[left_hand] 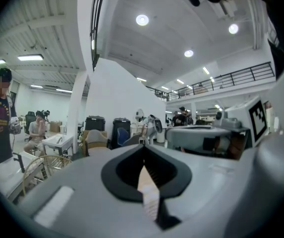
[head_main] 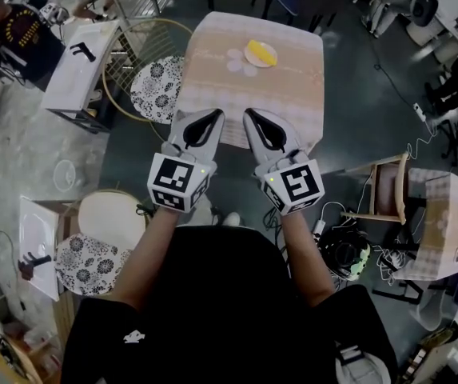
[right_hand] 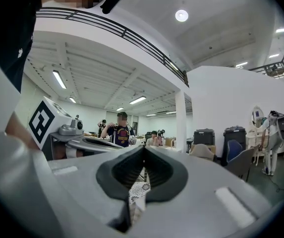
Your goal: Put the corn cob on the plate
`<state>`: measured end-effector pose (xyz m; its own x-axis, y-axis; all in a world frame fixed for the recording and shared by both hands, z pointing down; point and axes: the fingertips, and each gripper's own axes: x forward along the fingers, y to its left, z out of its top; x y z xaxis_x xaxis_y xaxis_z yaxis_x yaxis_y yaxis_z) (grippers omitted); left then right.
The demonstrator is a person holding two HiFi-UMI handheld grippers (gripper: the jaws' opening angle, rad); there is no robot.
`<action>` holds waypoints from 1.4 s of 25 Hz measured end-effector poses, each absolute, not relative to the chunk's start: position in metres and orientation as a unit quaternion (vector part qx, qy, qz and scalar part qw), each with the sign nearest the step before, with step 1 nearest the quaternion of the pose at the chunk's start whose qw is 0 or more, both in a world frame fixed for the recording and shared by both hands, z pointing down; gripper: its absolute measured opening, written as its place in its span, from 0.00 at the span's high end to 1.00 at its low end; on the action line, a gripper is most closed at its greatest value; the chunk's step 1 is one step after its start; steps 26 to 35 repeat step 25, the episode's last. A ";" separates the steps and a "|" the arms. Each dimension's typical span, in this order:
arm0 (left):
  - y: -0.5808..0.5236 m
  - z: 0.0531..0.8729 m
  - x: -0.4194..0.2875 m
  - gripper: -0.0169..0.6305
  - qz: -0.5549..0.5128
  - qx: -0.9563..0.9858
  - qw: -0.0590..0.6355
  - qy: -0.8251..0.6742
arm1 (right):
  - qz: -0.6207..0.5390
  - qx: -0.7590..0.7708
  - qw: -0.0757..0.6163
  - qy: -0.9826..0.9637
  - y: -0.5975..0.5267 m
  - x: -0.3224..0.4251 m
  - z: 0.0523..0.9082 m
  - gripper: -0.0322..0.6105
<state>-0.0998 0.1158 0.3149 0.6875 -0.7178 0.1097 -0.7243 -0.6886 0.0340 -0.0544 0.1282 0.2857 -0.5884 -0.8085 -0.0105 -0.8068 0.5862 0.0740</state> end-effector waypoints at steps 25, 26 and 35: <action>0.176 0.317 -0.063 0.97 0.060 0.913 0.017 -0.403 | -0.033 0.443 0.008 -0.896 0.187 -0.020 0.292 0.95; 0.176 0.317 -0.063 0.97 0.060 0.913 0.017 -0.403 | -0.033 0.443 0.008 -0.896 0.187 -0.020 0.292 0.95; 0.176 0.317 -0.063 0.97 0.060 0.913 0.017 -0.403 | -0.033 0.443 0.008 -0.896 0.187 -0.020 0.292 0.95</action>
